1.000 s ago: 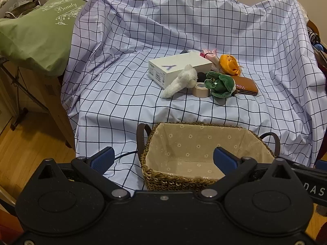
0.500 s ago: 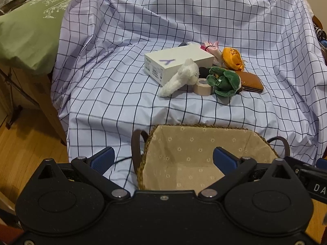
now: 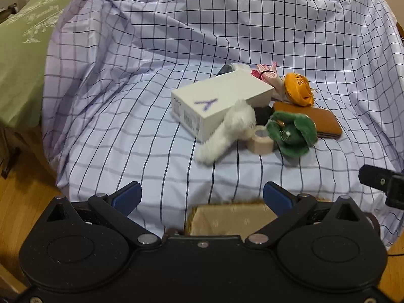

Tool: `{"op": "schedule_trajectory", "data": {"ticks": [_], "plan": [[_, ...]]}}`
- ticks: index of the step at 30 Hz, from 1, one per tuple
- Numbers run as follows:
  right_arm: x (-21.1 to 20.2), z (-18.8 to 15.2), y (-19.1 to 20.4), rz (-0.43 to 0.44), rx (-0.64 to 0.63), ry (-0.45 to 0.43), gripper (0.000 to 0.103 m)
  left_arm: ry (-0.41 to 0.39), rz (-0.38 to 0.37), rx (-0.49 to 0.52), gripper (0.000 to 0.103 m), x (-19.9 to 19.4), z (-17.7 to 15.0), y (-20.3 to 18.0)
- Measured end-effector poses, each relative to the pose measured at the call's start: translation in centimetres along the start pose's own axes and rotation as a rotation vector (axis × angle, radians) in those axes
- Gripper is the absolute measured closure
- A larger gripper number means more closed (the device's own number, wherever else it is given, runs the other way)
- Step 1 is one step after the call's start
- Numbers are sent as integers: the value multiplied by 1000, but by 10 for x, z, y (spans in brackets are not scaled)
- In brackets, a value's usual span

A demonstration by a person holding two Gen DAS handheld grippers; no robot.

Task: Organize soft objects
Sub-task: 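Reach the left tool to the white plush bunny while the right tool reaches the green plush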

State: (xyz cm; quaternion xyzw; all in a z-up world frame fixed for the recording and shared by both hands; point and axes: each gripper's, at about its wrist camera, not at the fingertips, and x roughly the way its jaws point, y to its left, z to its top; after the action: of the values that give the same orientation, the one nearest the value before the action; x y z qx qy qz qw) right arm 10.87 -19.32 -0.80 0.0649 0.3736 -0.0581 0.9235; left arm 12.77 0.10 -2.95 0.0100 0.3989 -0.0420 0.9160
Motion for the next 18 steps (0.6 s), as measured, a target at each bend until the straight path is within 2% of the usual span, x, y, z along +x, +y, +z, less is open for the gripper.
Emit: {"op": "schedule_trajectory", "data": {"ticks": [8, 14, 18], "plan": [[63, 39, 15, 75, -24, 71, 2, 32, -28, 5, 4, 38, 17, 3], [106, 55, 35, 88, -101, 98, 3, 56, -46, 8, 4, 57, 22, 7], [132, 61, 41, 81, -128, 130, 11, 66, -59, 4, 4, 66, 25, 10]]}}
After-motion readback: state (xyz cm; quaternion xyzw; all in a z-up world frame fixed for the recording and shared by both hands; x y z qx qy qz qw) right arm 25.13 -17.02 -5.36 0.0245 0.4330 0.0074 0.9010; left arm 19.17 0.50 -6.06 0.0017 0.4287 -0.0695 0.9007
